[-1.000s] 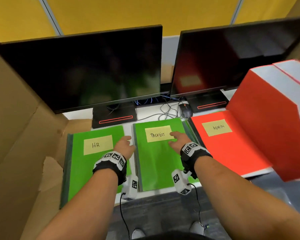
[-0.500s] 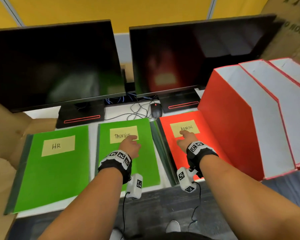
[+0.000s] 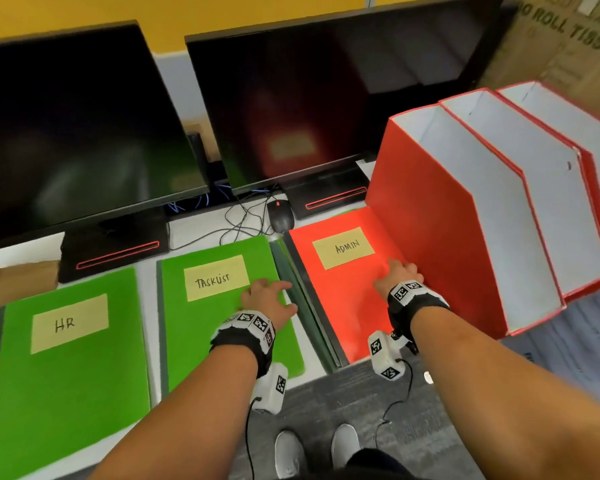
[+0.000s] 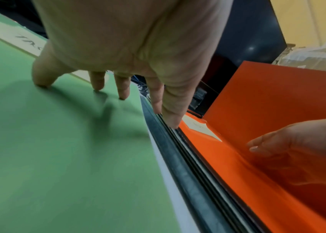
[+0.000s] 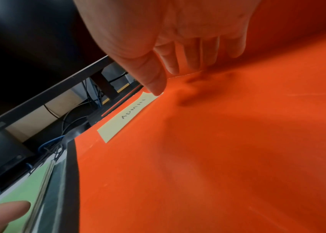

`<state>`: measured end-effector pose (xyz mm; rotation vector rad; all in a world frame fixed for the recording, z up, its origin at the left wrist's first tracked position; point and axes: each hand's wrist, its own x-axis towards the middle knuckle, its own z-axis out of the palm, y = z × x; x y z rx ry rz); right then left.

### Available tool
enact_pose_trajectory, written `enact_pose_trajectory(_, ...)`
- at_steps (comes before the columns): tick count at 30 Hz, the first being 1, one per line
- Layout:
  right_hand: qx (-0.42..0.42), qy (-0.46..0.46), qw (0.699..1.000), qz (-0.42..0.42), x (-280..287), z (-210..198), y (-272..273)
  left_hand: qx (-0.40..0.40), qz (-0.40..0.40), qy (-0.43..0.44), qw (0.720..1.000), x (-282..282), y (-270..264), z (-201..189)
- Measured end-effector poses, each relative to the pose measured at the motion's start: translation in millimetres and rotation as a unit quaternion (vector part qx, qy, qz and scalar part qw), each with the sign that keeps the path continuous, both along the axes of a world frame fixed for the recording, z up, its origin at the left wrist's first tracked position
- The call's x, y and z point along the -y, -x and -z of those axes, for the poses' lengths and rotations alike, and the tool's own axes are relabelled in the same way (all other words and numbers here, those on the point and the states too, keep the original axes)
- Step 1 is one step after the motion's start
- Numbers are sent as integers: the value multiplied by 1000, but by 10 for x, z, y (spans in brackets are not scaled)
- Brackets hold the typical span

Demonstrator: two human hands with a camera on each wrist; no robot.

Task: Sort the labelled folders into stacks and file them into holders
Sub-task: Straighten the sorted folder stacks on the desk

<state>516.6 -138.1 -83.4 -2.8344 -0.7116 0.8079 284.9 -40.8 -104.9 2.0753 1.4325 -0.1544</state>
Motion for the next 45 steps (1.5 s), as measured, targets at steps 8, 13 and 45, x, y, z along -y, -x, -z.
enact_pose_trajectory(8,1,26,1000,11,19,135,-115,-75,-24,29,996,35,-42,85)
enact_pose_trajectory(13,22,48,998,-28,-43,153,-209,-98,-44,27,994,27,5,103)
enact_pose_trajectory(45,-43,45,997,-46,-96,274,-220,176,-278,182,927,-77,-72,66)
